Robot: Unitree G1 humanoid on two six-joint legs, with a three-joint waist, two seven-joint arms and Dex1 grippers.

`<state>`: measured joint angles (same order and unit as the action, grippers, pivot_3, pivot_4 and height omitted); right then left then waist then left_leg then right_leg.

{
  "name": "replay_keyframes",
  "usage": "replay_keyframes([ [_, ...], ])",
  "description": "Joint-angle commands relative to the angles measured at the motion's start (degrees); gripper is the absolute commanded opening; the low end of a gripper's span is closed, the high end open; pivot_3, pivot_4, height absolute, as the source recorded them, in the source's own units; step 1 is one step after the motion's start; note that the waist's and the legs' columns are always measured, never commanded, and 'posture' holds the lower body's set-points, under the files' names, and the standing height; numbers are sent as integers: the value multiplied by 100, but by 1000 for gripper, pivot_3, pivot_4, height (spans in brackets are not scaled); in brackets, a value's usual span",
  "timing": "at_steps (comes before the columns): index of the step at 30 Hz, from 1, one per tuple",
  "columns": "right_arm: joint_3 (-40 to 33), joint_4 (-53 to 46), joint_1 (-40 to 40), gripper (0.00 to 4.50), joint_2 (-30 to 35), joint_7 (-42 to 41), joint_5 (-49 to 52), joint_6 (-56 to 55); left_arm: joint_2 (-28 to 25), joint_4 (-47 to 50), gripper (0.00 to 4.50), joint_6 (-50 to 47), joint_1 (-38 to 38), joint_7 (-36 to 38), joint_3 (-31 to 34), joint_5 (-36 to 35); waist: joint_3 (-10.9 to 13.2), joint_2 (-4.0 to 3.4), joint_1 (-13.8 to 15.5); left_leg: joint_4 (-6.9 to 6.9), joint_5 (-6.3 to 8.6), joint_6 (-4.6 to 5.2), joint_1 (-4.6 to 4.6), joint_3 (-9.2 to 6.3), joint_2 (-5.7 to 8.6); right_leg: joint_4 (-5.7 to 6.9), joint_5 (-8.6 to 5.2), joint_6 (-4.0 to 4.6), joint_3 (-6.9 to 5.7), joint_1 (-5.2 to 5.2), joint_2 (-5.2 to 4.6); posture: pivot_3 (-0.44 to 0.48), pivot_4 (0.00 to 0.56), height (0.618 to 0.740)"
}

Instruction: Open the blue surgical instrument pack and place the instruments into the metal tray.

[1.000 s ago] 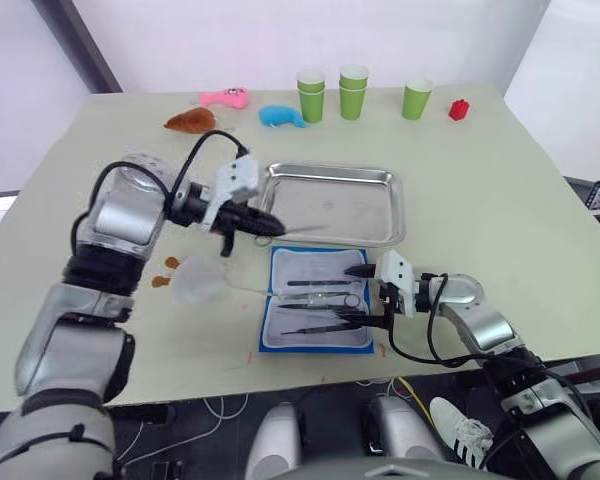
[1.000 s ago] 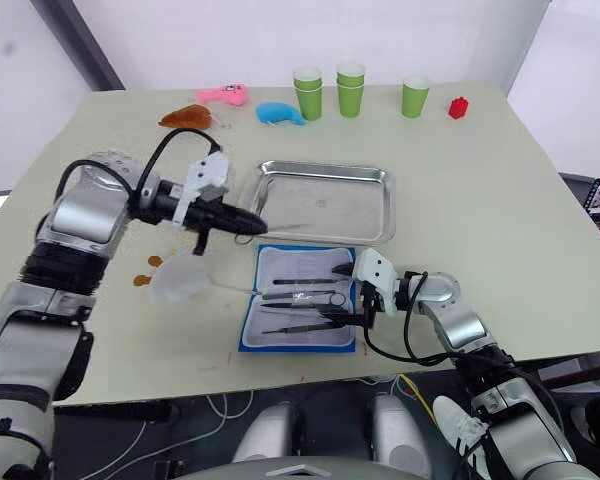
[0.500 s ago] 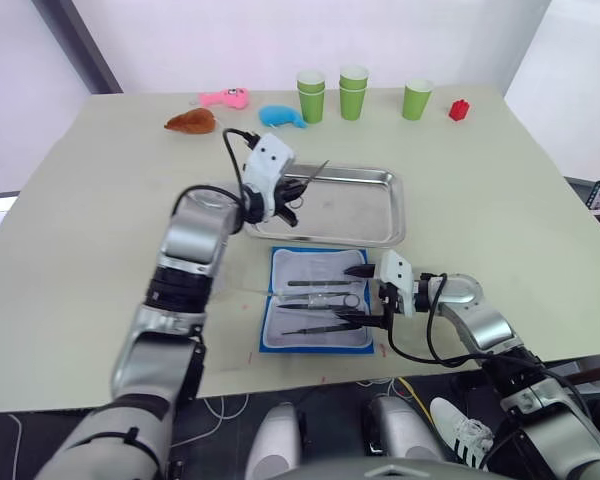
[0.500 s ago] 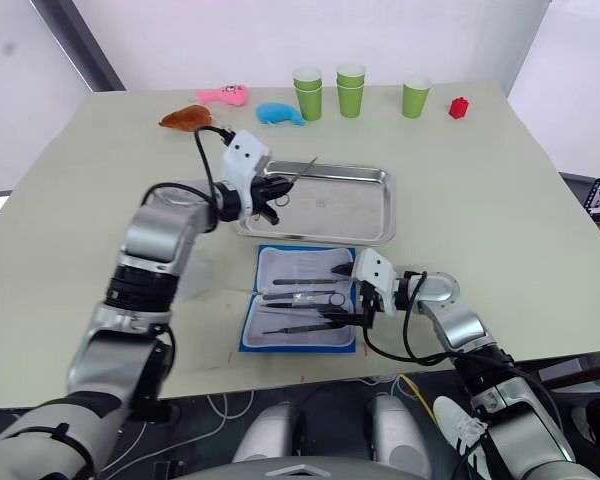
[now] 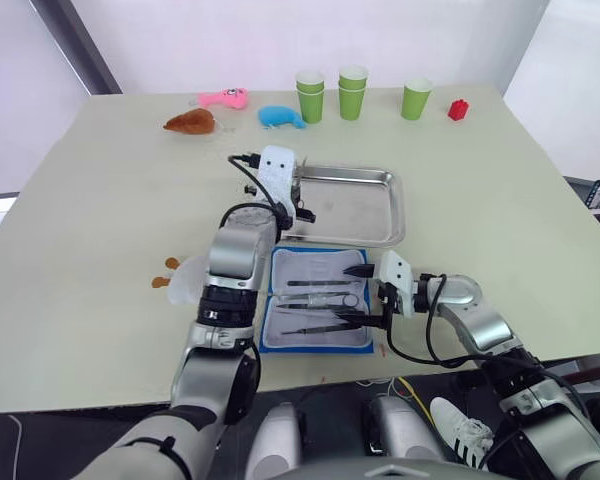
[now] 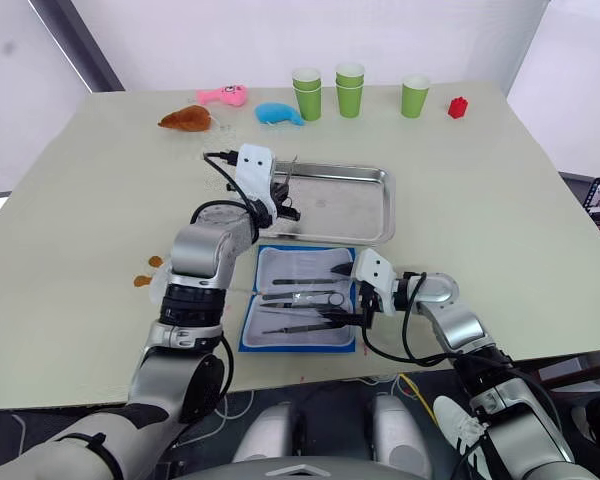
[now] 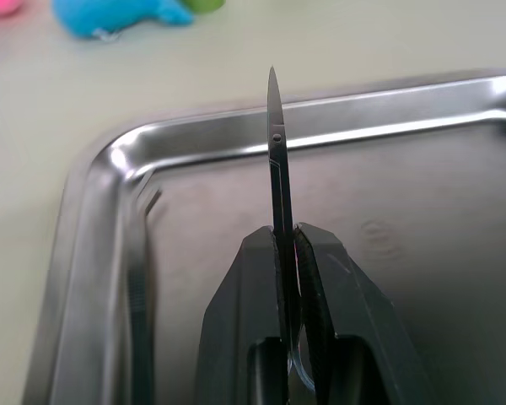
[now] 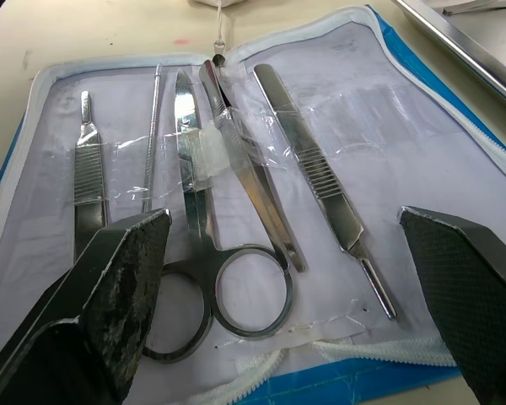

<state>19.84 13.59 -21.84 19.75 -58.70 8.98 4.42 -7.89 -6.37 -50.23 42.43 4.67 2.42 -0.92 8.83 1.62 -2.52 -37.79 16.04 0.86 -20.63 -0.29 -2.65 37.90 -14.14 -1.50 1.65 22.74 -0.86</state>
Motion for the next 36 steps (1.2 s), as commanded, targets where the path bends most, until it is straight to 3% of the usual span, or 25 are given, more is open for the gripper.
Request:
replay_keyframes([
  [1,420,577,353,4500,100,119,-554,349,8,60,100,-36,29,-269,116,88,0,0,1,0,0,0,0,0,0,0,0,0,0,0,0,0,150,739],
  [20,421,647,303,4500,87,132,-571,304,156,-1105,100,496,104,-523,365,-23,-1,0,3,1,-8,-16,0,-2,3,0,-3,-6,-5,-1,-4,0,150,739],
  [23,421,632,313,4500,86,139,-567,306,232,-992,1011,421,90,-593,407,-37,-1,0,1,2,-9,-17,0,-2,4,-1,-5,-9,-5,-1,-4,0,150,739],
  [24,419,627,315,4500,87,142,-566,309,237,-917,1652,391,65,-595,384,-27,-1,0,1,2,-9,-17,0,-2,4,-1,-5,-9,-5,-1,-4,0,150,739],
  [28,416,619,318,4500,97,150,-573,308,227,-645,3311,420,-3,-552,372,-52,-1,0,0,2,-10,-19,-1,-2,4,-1,-5,-10,-5,-1,-4,0,150,739],
  [32,426,617,321,4500,97,156,-585,306,146,-284,3311,748,-107,-343,403,-181,-1,0,0,3,-10,-20,-1,-3,4,-1,-5,-10,-5,0,-4,0,150,739],
  [36,434,616,329,4500,93,161,-589,303,-308,98,3311,1131,-434,725,39,-406,-1,0,-4,25,-30,-57,4,1,5,-3,-5,-10,-4,0,-6,0,150,739],
])
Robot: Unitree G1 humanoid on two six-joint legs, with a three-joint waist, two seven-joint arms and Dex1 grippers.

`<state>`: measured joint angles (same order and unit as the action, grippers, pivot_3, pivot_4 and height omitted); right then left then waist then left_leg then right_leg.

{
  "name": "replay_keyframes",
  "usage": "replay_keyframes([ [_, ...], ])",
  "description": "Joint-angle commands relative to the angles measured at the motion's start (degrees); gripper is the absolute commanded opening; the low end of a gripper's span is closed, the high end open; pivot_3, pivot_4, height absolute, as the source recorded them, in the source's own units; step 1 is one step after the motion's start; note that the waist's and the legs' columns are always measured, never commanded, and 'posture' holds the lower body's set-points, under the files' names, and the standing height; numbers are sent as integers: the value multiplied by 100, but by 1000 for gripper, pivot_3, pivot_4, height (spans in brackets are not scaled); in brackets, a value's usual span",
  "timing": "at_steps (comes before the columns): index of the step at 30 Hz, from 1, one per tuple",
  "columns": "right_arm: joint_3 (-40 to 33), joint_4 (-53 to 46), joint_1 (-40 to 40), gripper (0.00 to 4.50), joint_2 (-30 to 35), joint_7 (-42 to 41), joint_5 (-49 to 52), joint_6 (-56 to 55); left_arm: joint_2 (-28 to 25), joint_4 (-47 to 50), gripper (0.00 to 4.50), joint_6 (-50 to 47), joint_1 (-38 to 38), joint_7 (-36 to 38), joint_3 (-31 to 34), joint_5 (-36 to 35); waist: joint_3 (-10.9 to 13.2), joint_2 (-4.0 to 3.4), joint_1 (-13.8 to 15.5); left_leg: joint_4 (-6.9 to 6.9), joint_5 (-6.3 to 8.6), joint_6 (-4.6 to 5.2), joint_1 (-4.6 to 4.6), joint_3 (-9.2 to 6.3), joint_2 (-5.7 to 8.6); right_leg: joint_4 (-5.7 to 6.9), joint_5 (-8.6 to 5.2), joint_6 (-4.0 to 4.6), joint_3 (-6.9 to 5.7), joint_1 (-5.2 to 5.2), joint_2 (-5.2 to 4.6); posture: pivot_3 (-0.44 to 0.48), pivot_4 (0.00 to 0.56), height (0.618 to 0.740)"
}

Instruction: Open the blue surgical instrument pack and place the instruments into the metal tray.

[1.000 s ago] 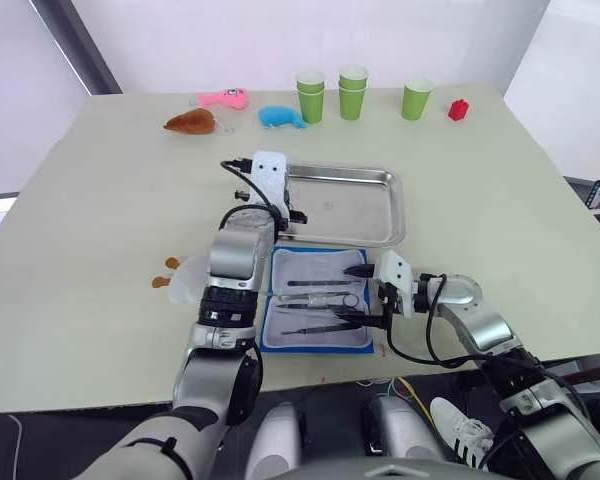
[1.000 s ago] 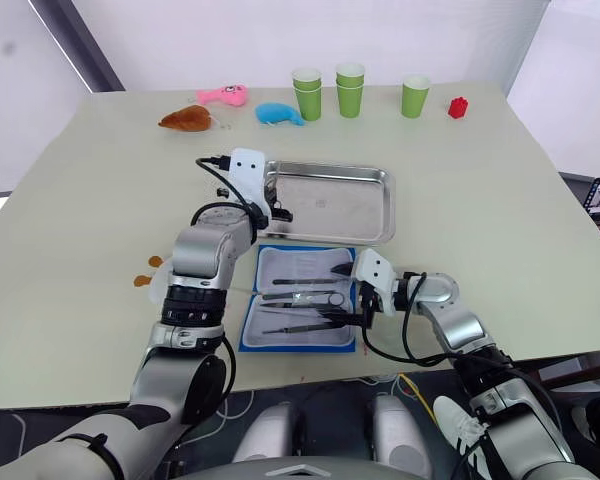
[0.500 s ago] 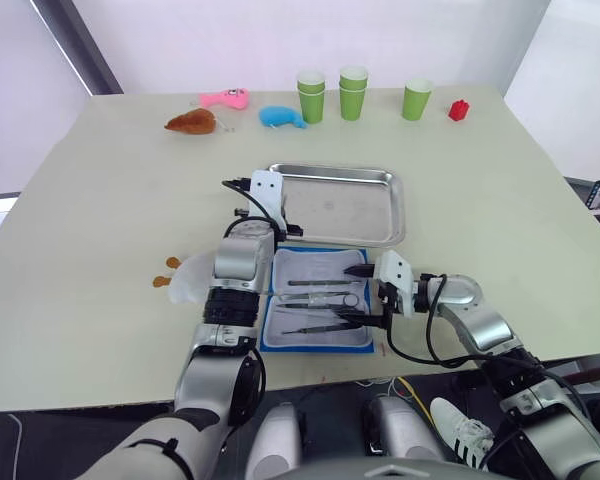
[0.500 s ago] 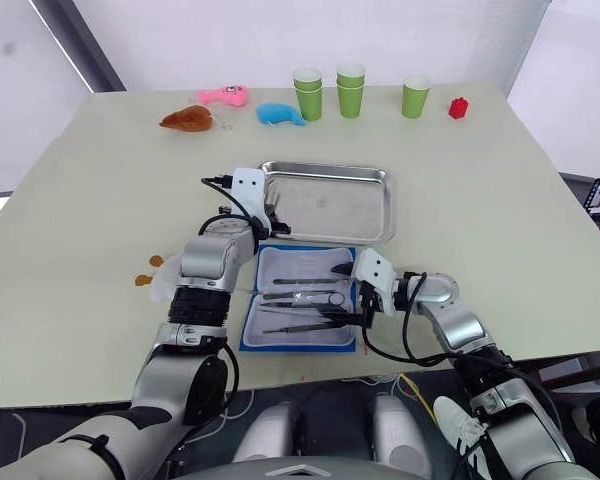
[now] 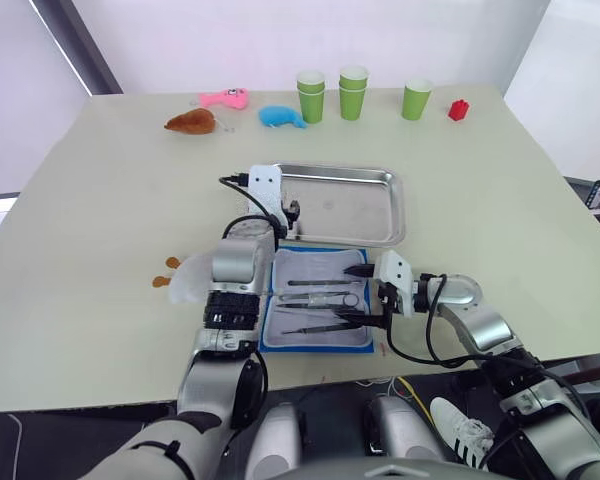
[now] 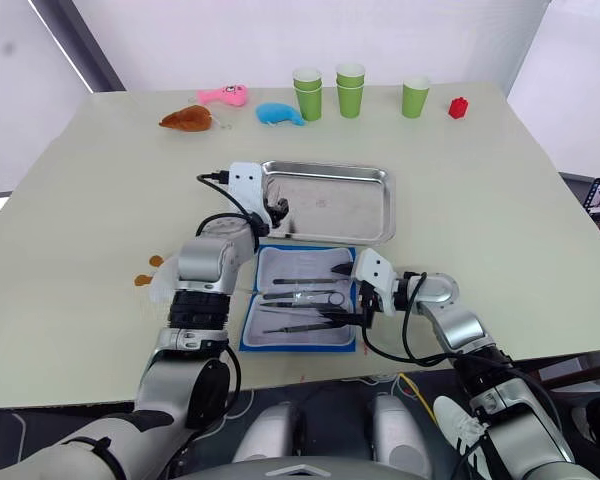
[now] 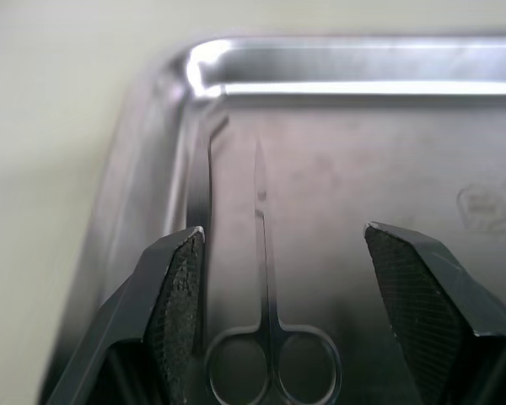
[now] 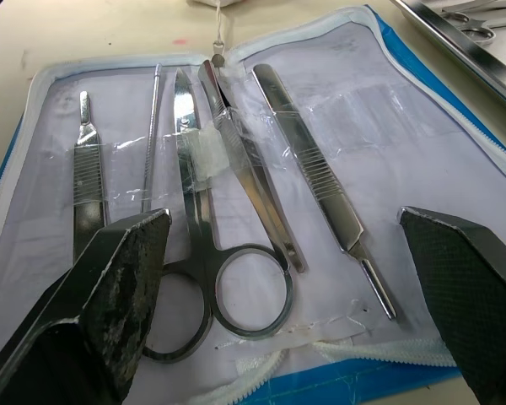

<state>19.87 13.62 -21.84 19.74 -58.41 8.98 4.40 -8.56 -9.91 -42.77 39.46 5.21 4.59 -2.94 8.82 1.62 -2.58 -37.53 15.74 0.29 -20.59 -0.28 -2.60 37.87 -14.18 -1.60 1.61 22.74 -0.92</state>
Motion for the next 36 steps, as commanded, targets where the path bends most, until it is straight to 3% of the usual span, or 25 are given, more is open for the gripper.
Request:
replay_keyframes([
  [1,431,611,326,4500,90,132,-585,311,-273,547,3311,623,-231,931,-148,-370,-1,-1,3,14,-7,-11,4,1,3,-2,0,0,0,0,-2,0,150,739],
  [7,451,641,303,4500,68,143,-598,306,-744,1049,3311,1028,-660,2516,-154,-1166,0,0,-2,18,-16,-24,1,6,3,-3,0,3,-12,1,-3,0,150,739],
  [14,469,700,266,4500,15,171,-625,282,-1936,997,3311,1229,-891,4391,-321,-1644,1,-1,-7,21,-16,-23,3,2,-2,-3,-7,16,-17,3,6,0,150,739],
  [19,448,668,298,4500,23,177,-615,284,-2943,899,3311,1385,-1047,6243,-294,-2185,2,-1,-26,22,-16,-23,3,4,-5,-4,-14,27,-16,6,7,0,150,739],
  [22,439,672,285,4500,43,160,-616,281,-3557,542,3311,1970,-1112,7264,-472,-2031,3,-1,-25,26,-16,-22,0,2,-7,-7,-14,28,-19,9,7,0,150,739],
  [27,451,671,265,4500,19,170,-617,293,-4097,-376,3311,3487,-867,8517,-691,-1657,3,-2,-8,26,-16,-22,-1,-6,-9,-10,-19,37,-17,13,3,0,150,739],
  [36,445,672,284,4500,2,156,-600,289,-5716,-765,3311,4927,-426,8729,-2175,-3108,9,4,-3,35,-15,-20,-13,2,-21,-5,-17,42,2,41,4,0,150,739],
])
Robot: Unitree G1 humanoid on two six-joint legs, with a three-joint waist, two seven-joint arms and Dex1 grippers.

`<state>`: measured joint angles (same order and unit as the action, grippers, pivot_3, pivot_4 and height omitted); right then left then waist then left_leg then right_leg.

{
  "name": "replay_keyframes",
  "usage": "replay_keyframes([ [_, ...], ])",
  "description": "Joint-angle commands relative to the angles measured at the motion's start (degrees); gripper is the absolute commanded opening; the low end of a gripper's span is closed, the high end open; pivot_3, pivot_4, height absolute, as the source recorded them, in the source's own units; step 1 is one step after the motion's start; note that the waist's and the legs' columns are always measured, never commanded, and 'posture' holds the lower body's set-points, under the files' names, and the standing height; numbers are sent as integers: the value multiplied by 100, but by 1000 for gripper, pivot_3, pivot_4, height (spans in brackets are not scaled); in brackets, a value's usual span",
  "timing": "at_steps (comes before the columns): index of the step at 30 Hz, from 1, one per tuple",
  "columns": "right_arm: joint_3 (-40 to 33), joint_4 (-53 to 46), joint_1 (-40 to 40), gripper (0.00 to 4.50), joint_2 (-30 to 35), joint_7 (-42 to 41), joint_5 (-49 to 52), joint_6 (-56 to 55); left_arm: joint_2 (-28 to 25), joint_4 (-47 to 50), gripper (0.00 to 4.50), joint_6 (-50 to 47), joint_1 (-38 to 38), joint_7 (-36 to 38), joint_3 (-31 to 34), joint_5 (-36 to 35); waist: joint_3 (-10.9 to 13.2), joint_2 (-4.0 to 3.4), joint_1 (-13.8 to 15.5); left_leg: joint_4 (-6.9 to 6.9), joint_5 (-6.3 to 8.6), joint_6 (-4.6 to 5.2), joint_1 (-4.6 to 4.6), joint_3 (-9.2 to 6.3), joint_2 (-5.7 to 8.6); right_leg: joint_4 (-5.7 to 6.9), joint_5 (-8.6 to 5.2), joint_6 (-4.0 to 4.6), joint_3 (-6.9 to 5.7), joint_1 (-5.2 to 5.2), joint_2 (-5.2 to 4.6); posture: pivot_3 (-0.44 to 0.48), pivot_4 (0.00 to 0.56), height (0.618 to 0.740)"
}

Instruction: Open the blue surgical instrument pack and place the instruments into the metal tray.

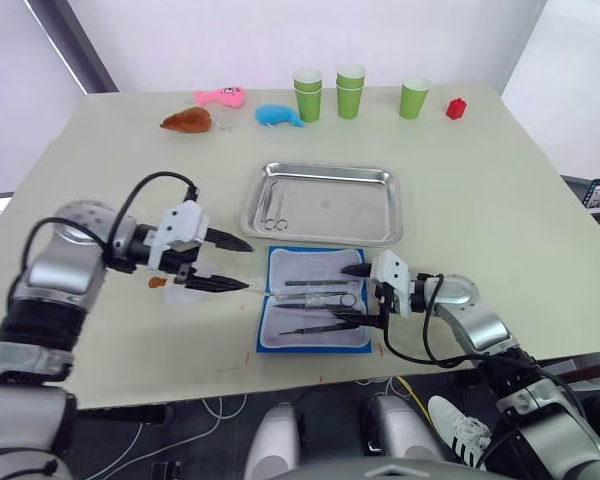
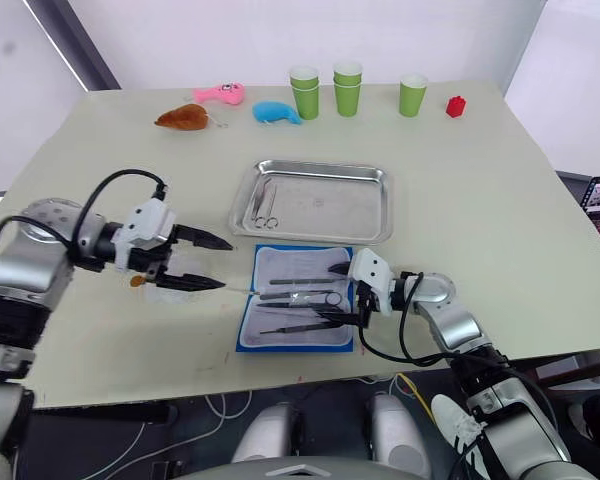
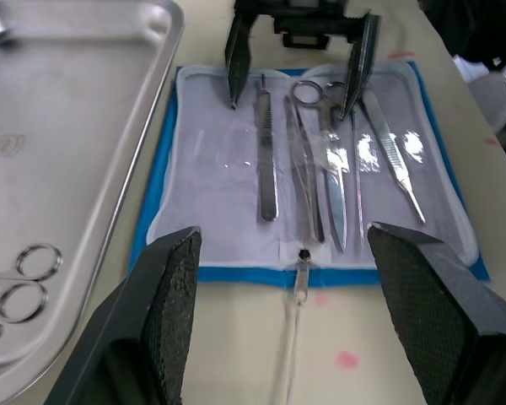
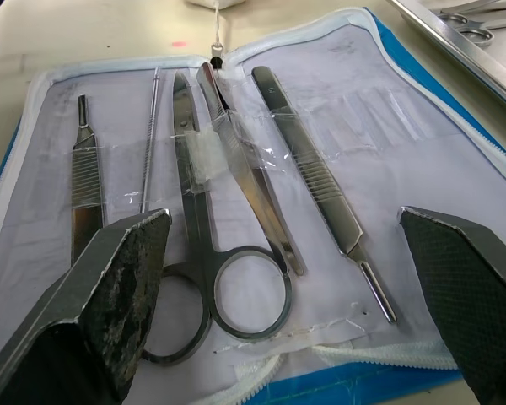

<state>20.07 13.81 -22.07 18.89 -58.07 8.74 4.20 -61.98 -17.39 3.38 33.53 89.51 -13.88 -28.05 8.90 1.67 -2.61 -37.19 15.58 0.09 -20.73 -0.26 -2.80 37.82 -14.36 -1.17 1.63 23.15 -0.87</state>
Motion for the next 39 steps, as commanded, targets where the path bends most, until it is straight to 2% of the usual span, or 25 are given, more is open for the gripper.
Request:
replay_keyframes([
  [1,425,645,313,4500,88,124,-576,312,-511,-52,3311,402,202,299,-481,-718,2,-2,0,0,0,0,-1,2,-1,0,0,0,1,1,1,0,150,739],
  [6,439,649,327,4500,75,134,-584,307,-845,-151,3311,628,369,299,-1057,-1161,4,-5,5,1,0,0,-1,9,-1,0,0,-1,3,4,7,0,150,739],
  [14,432,646,323,4500,78,141,-589,310,-816,-61,3311,501,418,299,-1333,-1455,4,-2,8,1,0,0,-4,36,-6,0,0,-1,3,8,15,0,150,739],
  [17,424,636,327,4500,99,130,-587,310,-578,-175,3311,356,511,299,-1197,-1325,4,-2,22,1,0,0,-5,37,-9,1,0,-1,4,9,19,0,150,739],
  [18,424,628,330,4500,104,128,-585,314,-499,-196,3832,397,517,299,-1159,-1270,4,-1,24,0,0,1,-5,37,-9,2,0,-1,3,9,19,0,150,739],
  [19,421,628,329,4500,108,124,-581,317,-401,-236,4055,477,521,299,-1115,-1178,3,1,21,-1,0,1,-5,36,-10,2,0,-1,2,9,20,0,150,739],
  [20,425,618,335,4500,111,124,-582,322,-245,-314,4460,645,496,299,-1030,-964,1,3,19,-1,0,1,-5,37,-10,2,0,-1,3,9,21,0,150,739],
  [25,412,638,313,4500,137,99,-577,318,167,-330,4460,932,380,299,-866,-369,-4,10,19,-1,0,1,-7,51,-16,3,0,-1,16,15,27,0,150,739],
  [28,396,682,276,4500,158,84,-583,302,628,-426,4460,1061,403,-75,-777,79,-8,12,38,-1,0,1,-7,56,-18,5,1,-1,19,17,28,0,150,739],
  [31,405,695,252,4500,162,85,-587,301,1020,-587,4460,913,436,-143,-673,415,-10,13,31,-6,0,1,-8,69,-21,6,4,3,35,19,31,0,150,739],
  [34,413,699,233,4500,161,85,-590,304,1361,-791,3676,847,490,-241,-551,674,-10,14,21,-6,0,1,-5,81,-21,8,5,3,56,20,40,0,150,739],
  [37,419,709,218,4500,164,83,-593,300,1677,-1199,2231,1217,603,-509,-472,1168,-10,14,20,-6,0,1,-5,87,-22,8,6,2,82,22,55,0,150,739],
  [39,424,706,220,4500,167,86,-596,294,1814,-1374,2231,1284,655,-498,-421,1309,-10,14,20,-8,0,1,-7,85,-24,8,6,3,105,22,74,0,150,739],
])
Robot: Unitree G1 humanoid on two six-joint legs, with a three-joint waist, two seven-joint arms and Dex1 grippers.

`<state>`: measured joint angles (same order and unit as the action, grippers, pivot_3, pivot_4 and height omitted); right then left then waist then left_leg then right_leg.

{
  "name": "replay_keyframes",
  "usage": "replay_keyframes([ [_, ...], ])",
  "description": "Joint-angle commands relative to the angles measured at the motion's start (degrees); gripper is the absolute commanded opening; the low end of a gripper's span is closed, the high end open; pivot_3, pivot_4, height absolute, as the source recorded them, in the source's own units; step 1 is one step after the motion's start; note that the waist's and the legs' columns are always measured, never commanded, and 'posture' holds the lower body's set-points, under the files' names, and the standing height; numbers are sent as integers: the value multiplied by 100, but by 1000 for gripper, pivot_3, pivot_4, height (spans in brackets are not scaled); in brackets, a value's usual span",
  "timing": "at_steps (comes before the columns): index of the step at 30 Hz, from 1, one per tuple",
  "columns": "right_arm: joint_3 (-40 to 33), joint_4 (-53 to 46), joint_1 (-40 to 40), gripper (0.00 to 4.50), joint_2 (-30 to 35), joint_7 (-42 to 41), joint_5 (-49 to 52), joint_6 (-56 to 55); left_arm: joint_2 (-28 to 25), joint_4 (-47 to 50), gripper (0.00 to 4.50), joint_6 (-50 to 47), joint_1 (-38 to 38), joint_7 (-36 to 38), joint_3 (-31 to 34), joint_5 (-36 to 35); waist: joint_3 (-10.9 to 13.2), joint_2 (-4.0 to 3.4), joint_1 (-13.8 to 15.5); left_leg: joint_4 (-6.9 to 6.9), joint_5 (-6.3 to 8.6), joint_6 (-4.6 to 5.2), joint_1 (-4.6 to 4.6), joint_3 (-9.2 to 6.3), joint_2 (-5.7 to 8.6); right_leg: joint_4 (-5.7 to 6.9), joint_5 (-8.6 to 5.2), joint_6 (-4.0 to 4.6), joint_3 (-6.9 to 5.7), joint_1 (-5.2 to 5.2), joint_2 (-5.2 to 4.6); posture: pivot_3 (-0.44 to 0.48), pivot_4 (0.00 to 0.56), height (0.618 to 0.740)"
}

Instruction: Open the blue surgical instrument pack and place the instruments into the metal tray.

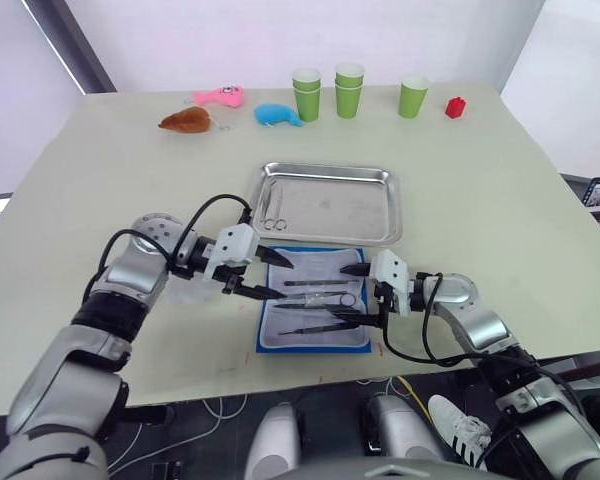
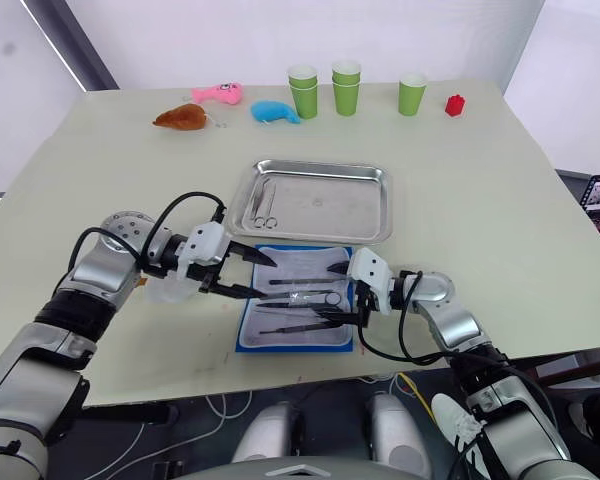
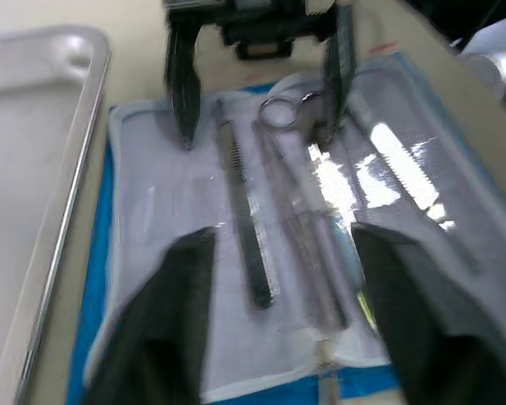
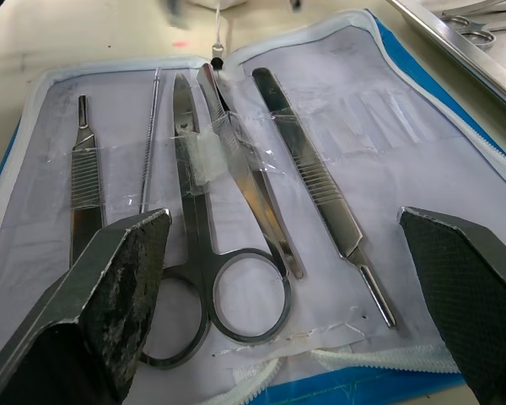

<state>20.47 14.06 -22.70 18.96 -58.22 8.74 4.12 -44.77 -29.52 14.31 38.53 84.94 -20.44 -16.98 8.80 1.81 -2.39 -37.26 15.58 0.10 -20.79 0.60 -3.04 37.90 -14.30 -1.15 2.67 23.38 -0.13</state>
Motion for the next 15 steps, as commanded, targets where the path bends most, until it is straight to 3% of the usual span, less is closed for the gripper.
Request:
replay_keyframes([
  [1,385,693,278,4500,164,97,-596,295,146,-224,2231,210,178,-18,260,249,0,0,0,0,0,0,0,1,0,1,0,0,4,0,2,0,150,739],
  [15,384,687,311,4500,138,162,-602,298,747,-887,2231,500,65,-57,331,855,-1,1,-4,0,0,0,2,10,-2,2,6,-7,18,0,7,0,150,739],
])
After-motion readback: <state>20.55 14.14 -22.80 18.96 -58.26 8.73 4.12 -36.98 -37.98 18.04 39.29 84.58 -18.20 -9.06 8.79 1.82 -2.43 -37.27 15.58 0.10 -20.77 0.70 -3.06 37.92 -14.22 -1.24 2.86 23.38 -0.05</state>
